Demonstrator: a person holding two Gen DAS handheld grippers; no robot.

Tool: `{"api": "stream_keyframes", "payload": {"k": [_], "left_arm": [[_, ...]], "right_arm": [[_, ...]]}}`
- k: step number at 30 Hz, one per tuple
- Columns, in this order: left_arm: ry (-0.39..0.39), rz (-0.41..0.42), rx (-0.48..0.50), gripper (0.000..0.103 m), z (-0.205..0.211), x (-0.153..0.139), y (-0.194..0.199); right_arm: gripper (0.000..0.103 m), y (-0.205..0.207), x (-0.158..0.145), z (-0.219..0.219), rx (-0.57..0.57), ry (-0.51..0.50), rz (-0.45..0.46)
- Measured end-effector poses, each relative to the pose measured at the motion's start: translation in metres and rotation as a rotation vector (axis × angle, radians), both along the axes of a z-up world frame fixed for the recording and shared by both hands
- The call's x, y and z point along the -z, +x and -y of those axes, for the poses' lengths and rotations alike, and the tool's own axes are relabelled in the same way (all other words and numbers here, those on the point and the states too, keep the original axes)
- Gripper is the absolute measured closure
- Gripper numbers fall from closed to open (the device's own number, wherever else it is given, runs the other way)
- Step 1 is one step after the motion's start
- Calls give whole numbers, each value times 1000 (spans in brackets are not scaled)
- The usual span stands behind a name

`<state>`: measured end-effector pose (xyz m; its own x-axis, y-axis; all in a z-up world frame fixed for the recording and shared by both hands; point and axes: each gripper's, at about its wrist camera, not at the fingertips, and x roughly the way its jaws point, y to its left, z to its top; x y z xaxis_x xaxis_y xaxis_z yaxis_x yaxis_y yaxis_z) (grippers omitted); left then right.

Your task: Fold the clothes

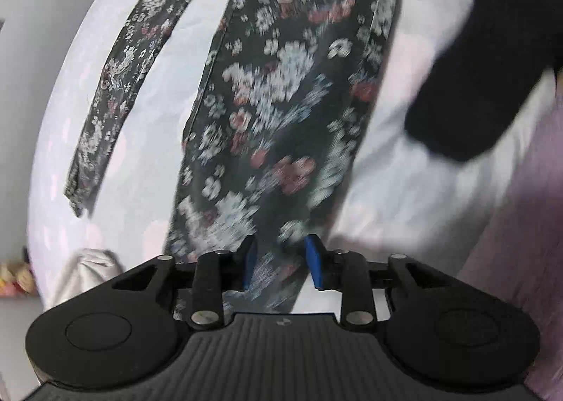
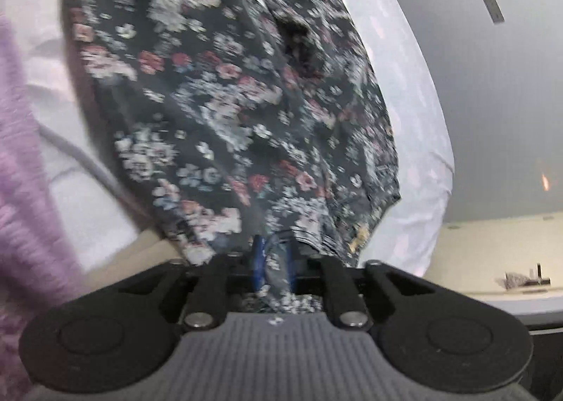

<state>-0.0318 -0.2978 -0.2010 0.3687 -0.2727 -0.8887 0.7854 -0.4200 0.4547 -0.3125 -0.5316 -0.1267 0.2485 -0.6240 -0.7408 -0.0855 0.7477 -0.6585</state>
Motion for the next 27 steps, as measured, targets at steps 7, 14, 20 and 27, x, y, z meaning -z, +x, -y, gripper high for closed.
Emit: {"api": "stream_keyframes", "payload": {"k": [7,14,20,27], "left_arm": [[115,3,47,67,-8,18,9],[139,6,11,63,-11,38,14],[110,13,-36,76,-12,42,14],[-55,18,-189,100,-13,17,23]], "right_arm": [[59,-14,1,-11,-86,42,-17],[50,-21,9,-4,-115,22,-70],[51,-27,16,12,-148,39,-201],[88,-29,10,20,-59,22,-81]]}}
